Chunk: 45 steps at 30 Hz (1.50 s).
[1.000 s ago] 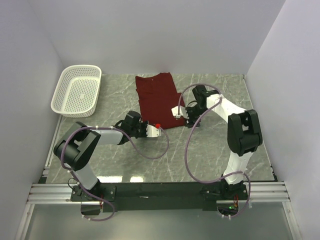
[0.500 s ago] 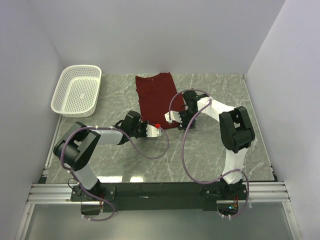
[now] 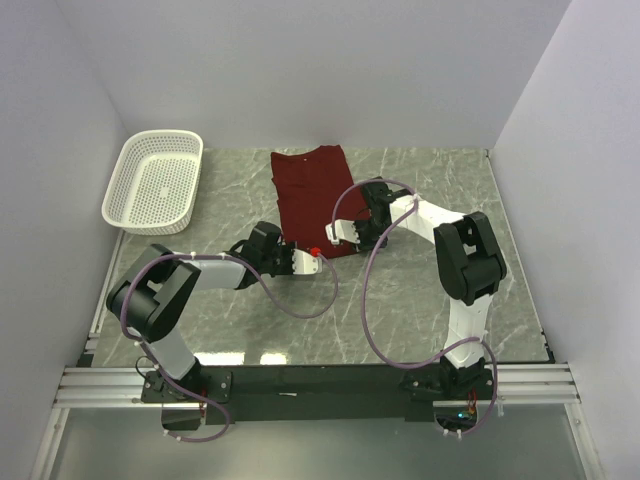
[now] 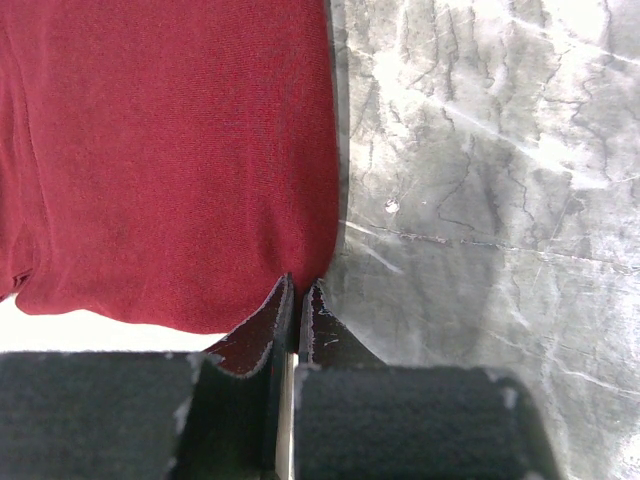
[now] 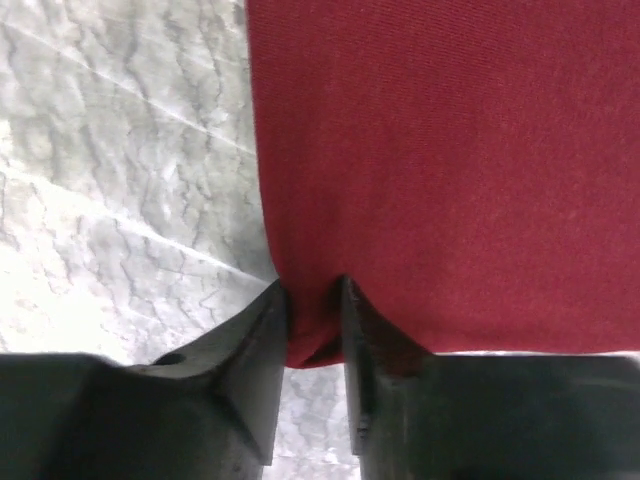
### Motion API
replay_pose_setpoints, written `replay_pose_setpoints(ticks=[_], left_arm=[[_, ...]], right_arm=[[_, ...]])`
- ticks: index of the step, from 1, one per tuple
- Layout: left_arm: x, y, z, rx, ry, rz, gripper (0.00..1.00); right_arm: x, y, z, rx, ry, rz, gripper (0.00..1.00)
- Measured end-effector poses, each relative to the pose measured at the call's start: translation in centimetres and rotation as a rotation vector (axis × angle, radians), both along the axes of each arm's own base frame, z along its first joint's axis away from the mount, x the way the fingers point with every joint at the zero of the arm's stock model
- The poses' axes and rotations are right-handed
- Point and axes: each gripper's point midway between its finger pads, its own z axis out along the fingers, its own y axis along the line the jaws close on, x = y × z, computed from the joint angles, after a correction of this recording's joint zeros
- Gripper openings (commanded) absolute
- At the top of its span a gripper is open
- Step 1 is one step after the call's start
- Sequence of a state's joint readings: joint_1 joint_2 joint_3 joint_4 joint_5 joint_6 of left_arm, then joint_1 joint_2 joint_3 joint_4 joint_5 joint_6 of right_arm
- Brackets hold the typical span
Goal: Fold and stack the t-shirts
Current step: Fold the tshirt
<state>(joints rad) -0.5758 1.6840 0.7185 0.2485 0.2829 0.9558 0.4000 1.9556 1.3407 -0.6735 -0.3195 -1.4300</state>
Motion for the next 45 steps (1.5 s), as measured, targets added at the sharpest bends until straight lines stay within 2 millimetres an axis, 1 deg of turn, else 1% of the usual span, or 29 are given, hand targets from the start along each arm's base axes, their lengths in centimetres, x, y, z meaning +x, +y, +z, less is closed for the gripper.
replay_pose_setpoints(ticks=[2, 4, 5, 7, 8, 11, 14, 17, 19, 21, 24, 28, 32, 35, 37, 39, 43, 45], left_arm=[[0.0, 0.0, 0.0, 0.000, 0.000, 0.000, 0.00], [0.0, 0.0, 0.0, 0.000, 0.001, -0.001, 0.00], [0.0, 0.0, 0.0, 0.000, 0.001, -0.001, 0.00], [-0.1, 0.0, 0.0, -0.002, 0.003, -0.004, 0.00], [-0.2, -0.1, 0.1, -0.003, 0.005, -0.006, 0.00], [-0.6, -0.1, 0.5, -0.010, 0.014, -0.017, 0.00], [-1.1, -0.3, 1.3, -0.026, 0.020, -0.037, 0.00], [-2.1, -0.6, 2.5, -0.046, 0.033, -0.063, 0.00], [-3.1, -1.0, 3.3, -0.059, 0.044, -0.086, 0.00], [-4.7, -1.9, 3.8, -0.066, 0.069, -0.119, 0.00], [-7.9, -3.4, 4.1, -0.064, 0.127, -0.180, 0.00], [-13.3, -5.2, 4.4, -0.062, 0.212, -0.257, 0.01], [-18.1, -6.1, 5.6, -0.085, 0.259, -0.313, 0.00], [-20.8, -6.4, 7.0, -0.124, 0.268, -0.339, 0.01], [-21.7, -6.3, 7.6, -0.147, 0.275, -0.341, 0.00], [-21.9, -6.1, 7.8, -0.154, 0.278, -0.327, 0.00], [-21.4, -5.6, 7.1, -0.130, 0.278, -0.289, 0.00], [-20.9, -5.3, 6.8, -0.112, 0.283, -0.271, 0.00]], right_arm=[[0.1, 0.1, -0.2, -0.008, -0.005, -0.005, 0.21], [0.4, 0.2, -0.1, -0.010, -0.017, -0.008, 0.15], [0.4, 0.2, -0.1, -0.010, -0.020, -0.008, 0.10], [0.5, 0.2, -0.1, -0.008, -0.020, -0.013, 0.05], [0.4, 0.3, -0.1, -0.007, -0.019, -0.015, 0.00], [0.3, 0.3, -0.1, -0.004, -0.014, -0.017, 0.00], [-0.4, 0.4, 0.0, 0.008, 0.015, -0.011, 0.00], [-2.4, 0.1, 0.4, 0.031, 0.072, 0.000, 0.00], [-4.3, -0.3, 0.8, 0.042, 0.105, 0.012, 0.00], [-6.8, -0.8, 1.6, 0.055, 0.139, 0.024, 0.00], [-9.8, -1.6, 2.9, 0.077, 0.165, 0.034, 0.00], [-14.1, -2.6, 4.9, 0.111, 0.181, 0.059, 0.00], [-17.8, -3.5, 6.3, 0.140, 0.190, 0.075, 0.00], [-20.3, -4.2, 6.9, 0.156, 0.197, 0.086, 0.00], [-21.4, -4.5, 7.0, 0.162, 0.205, 0.089, 0.00], [-22.1, -4.7, 7.1, 0.163, 0.215, 0.089, 0.00], [-21.9, -4.6, 7.5, 0.161, 0.218, 0.086, 0.00], [-20.8, -4.3, 8.4, 0.162, 0.207, 0.080, 0.00]])
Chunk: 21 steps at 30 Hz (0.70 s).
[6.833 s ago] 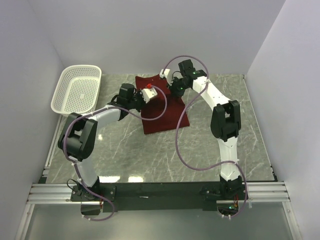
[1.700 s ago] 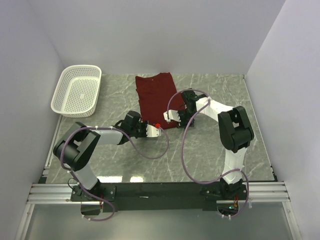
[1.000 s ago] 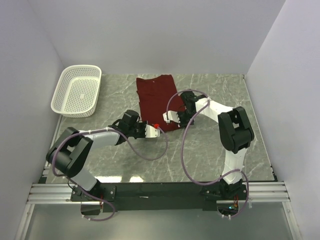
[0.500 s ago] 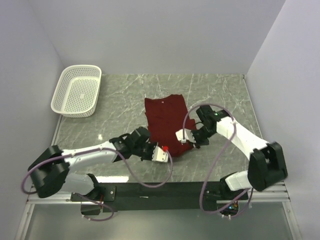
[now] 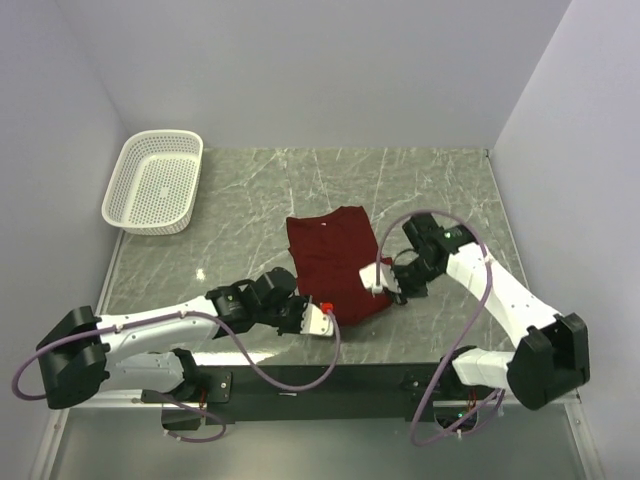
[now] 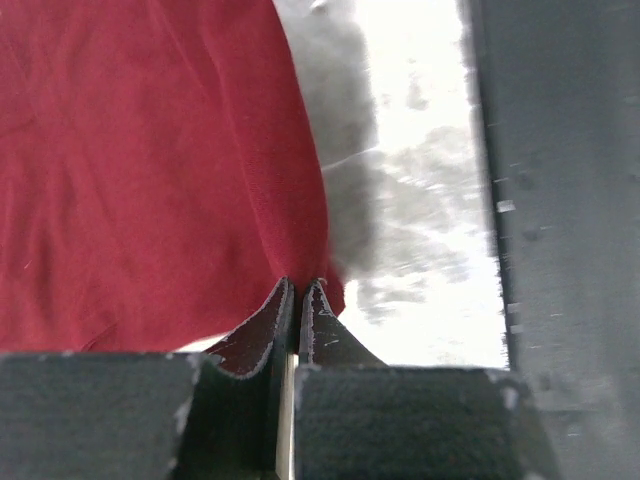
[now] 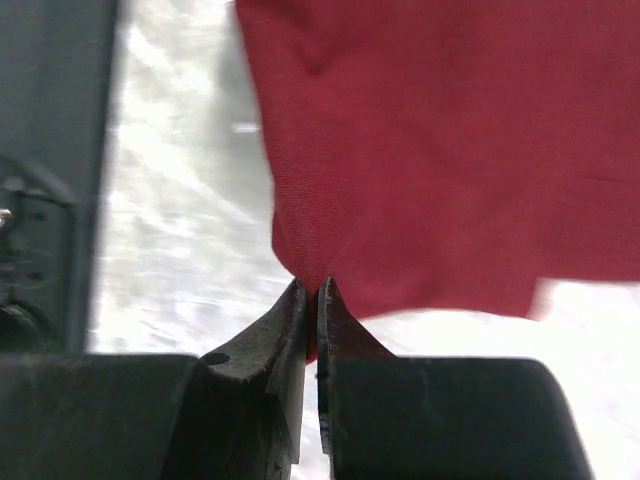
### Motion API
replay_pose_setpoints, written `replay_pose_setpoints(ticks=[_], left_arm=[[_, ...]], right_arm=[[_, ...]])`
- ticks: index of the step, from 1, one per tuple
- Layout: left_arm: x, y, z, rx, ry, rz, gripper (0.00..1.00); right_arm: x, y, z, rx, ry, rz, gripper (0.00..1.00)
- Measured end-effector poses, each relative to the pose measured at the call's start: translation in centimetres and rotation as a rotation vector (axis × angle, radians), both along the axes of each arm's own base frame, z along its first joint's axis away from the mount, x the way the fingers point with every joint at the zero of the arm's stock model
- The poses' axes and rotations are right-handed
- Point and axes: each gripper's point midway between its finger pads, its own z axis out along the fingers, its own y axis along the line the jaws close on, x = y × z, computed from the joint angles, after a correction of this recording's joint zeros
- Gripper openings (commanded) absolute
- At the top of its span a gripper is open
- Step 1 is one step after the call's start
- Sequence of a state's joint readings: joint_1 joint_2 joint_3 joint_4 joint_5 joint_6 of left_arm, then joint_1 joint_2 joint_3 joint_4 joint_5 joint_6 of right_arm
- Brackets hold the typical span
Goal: Fold and stack the t-shirts
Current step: Fold the tshirt
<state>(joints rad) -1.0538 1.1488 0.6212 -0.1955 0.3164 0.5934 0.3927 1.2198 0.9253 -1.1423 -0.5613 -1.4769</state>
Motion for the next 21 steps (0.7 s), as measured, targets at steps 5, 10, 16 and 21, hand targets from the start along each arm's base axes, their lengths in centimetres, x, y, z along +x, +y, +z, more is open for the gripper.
replay_pose_setpoints(ticks=[5, 10, 16, 21], left_arm=[[4.4, 1.0, 0.9, 0.004, -0.036, 0.099, 0.00], [9.9, 2.1, 3.9, -0.037, -0.124, 0.206, 0.00], [14.7, 3.4, 4.9, -0.038, -0.194, 0.283, 0.00], [17.5, 4.7, 5.3, -0.036, -0.237, 0.340, 0.00]], right_arm=[[5.9, 1.5, 3.9, 0.041, -0.083, -0.041, 0.00], [10.8, 2.9, 6.2, 0.078, -0.116, -0.076, 0.00], [14.8, 4.7, 7.1, 0.116, -0.108, -0.115, 0.00], [17.6, 6.0, 7.9, 0.148, -0.116, -0.158, 0.00]])
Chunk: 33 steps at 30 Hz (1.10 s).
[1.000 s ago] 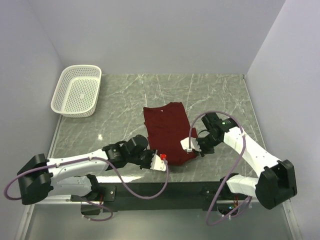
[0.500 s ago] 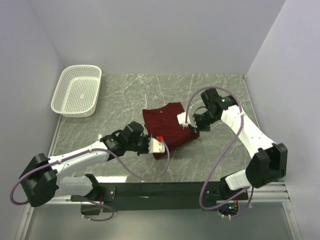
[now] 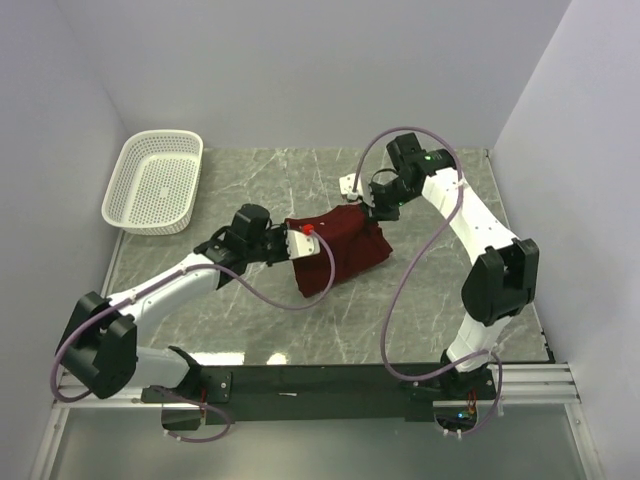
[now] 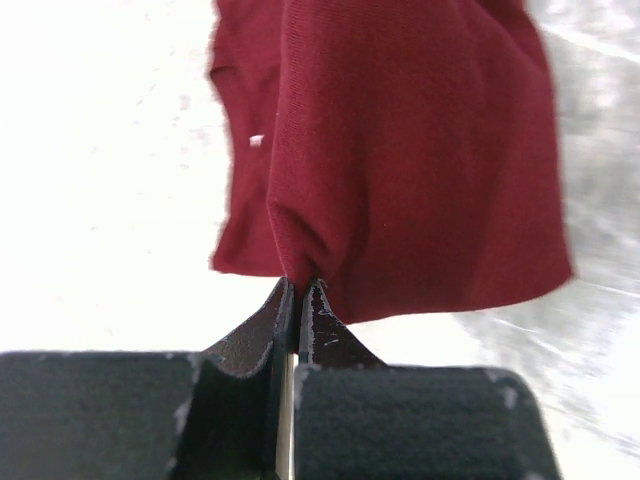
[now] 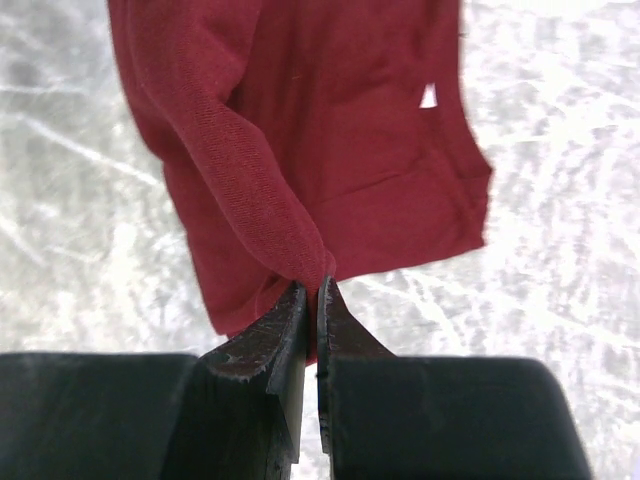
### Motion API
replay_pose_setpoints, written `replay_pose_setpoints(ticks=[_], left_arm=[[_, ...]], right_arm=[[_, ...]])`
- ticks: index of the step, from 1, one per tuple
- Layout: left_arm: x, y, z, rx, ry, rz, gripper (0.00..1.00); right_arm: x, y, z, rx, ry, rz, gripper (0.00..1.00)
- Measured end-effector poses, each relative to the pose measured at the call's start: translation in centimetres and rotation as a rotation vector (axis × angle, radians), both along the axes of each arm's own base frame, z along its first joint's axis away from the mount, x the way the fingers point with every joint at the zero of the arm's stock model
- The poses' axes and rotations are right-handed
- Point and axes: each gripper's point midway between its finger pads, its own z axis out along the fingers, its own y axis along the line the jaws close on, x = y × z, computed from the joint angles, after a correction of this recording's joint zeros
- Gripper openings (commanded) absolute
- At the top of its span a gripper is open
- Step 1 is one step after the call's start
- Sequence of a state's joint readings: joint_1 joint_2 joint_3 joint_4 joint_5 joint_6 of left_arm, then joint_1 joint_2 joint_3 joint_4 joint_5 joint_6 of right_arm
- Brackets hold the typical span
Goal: Fold and stack the t-shirts
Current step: Fold the tshirt
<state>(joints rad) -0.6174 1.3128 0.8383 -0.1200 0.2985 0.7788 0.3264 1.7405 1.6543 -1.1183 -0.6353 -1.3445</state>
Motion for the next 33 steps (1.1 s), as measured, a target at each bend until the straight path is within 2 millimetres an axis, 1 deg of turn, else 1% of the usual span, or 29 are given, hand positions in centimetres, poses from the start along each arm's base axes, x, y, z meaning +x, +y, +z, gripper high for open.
replay_pose_setpoints(ticks=[5, 10, 13, 16, 19, 26, 33], left_arm=[[3.1, 0.3, 1.0, -0.007, -0.054, 0.038, 0.00], [5.4, 0.2, 1.8, -0.012, -0.105, 0.060, 0.00], [6.8, 0.2, 2.0, -0.009, -0.125, 0.079, 0.00], [7.7, 0.5, 2.0, -0.006, -0.138, 0.093, 0.00], [8.3, 1.0, 1.7, 0.008, -0.147, 0.109, 0.00], [9.6, 1.7, 1.6, 0.017, -0.159, 0.143, 0.00], [10.9, 1.9, 0.8, 0.033, -0.158, 0.166, 0.00]], right_arm=[[2.2, 0.8, 0.6, 0.027, -0.020, -0.043, 0.00], [3.3, 1.1, 1.0, 0.052, -0.033, -0.083, 0.00], [4.6, 1.5, 1.2, 0.069, -0.047, -0.107, 0.00], [5.8, 1.9, 0.7, 0.080, -0.053, -0.131, 0.00], [6.5, 2.1, 0.3, 0.087, -0.054, -0.151, 0.00], [8.3, 2.6, 0.0, 0.104, -0.072, -0.185, 0.00], [9.4, 2.7, -0.3, 0.109, -0.084, -0.219, 0.00]])
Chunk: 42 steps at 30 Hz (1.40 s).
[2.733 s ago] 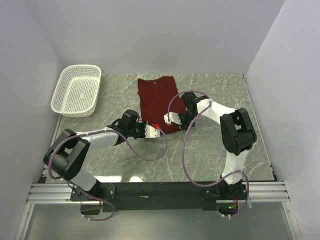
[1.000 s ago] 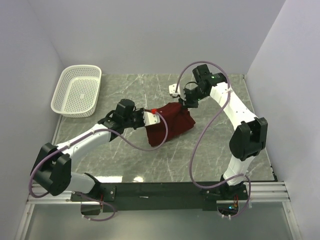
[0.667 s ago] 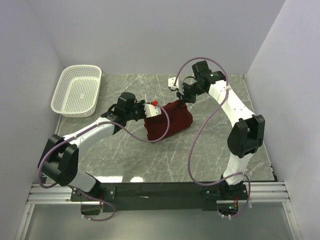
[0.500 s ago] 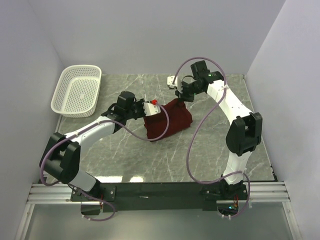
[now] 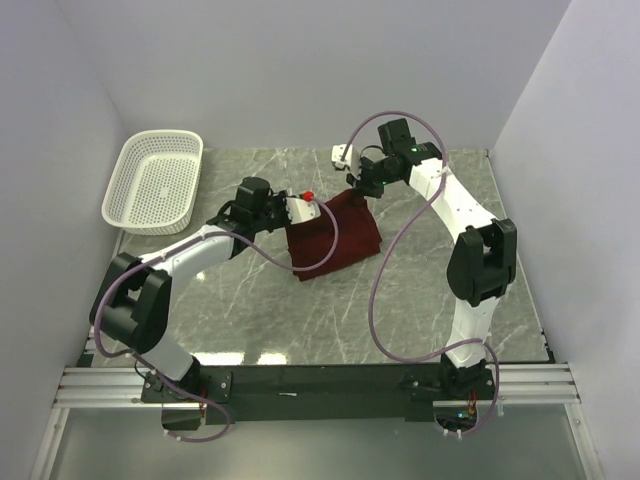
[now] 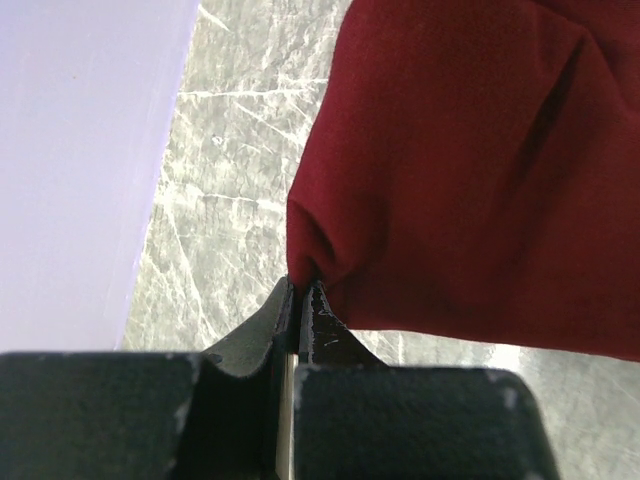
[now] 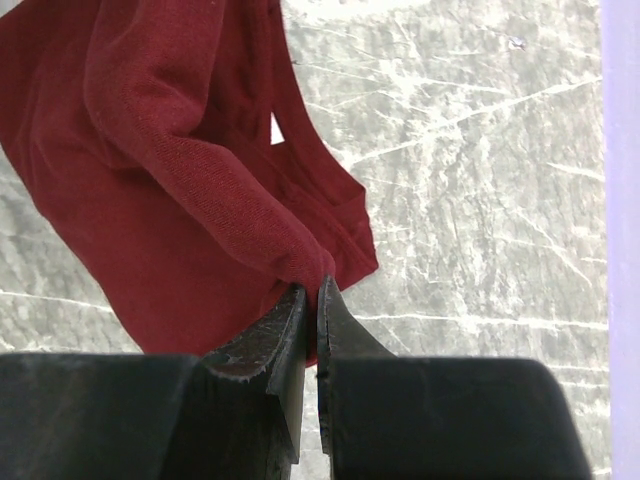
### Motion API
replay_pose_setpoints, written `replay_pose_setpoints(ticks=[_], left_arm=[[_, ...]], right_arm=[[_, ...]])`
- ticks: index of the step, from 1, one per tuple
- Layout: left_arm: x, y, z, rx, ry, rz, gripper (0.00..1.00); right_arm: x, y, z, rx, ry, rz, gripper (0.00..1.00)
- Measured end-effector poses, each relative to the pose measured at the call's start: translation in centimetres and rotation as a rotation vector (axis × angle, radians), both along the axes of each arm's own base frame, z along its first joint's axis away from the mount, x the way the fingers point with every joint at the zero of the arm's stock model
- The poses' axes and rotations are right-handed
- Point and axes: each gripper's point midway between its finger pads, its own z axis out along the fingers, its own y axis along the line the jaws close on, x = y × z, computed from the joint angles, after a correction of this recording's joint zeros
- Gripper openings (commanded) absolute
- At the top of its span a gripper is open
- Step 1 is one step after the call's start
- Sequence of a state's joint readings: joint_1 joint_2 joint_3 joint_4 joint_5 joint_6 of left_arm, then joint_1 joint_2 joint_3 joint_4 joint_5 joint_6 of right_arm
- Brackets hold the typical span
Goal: Fold and stack the t-shirts
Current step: Fold the tshirt
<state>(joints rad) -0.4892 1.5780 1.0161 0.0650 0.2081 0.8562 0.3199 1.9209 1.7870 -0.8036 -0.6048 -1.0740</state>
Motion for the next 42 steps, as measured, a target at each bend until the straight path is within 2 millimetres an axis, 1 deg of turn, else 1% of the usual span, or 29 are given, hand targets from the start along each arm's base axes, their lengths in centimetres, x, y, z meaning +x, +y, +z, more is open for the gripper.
replay_pose_setpoints(ticks=[9, 15, 21, 34, 42], left_arm=[[0.8, 0.3, -0.2, 0.010, -0.011, 0.023, 0.00], [1.3, 0.3, 0.1, 0.009, -0.019, 0.026, 0.00], [1.5, 0.4, -0.8, 0.019, -0.005, 0.030, 0.00], [2.2, 1.0, -1.6, 0.035, 0.002, 0.062, 0.00], [3.0, 0.8, -2.5, 0.042, 0.019, 0.069, 0.01]], right_arm=[[1.1, 0.0, 0.2, 0.001, -0.029, -0.035, 0.00], [1.6, 0.0, -0.7, -0.010, -0.022, -0.047, 0.00], [1.7, 0.0, -1.7, -0.022, -0.006, -0.049, 0.00], [1.9, -0.2, -2.0, -0.036, -0.007, -0.060, 0.00], [2.2, -0.4, -3.4, -0.056, 0.015, -0.067, 0.01]])
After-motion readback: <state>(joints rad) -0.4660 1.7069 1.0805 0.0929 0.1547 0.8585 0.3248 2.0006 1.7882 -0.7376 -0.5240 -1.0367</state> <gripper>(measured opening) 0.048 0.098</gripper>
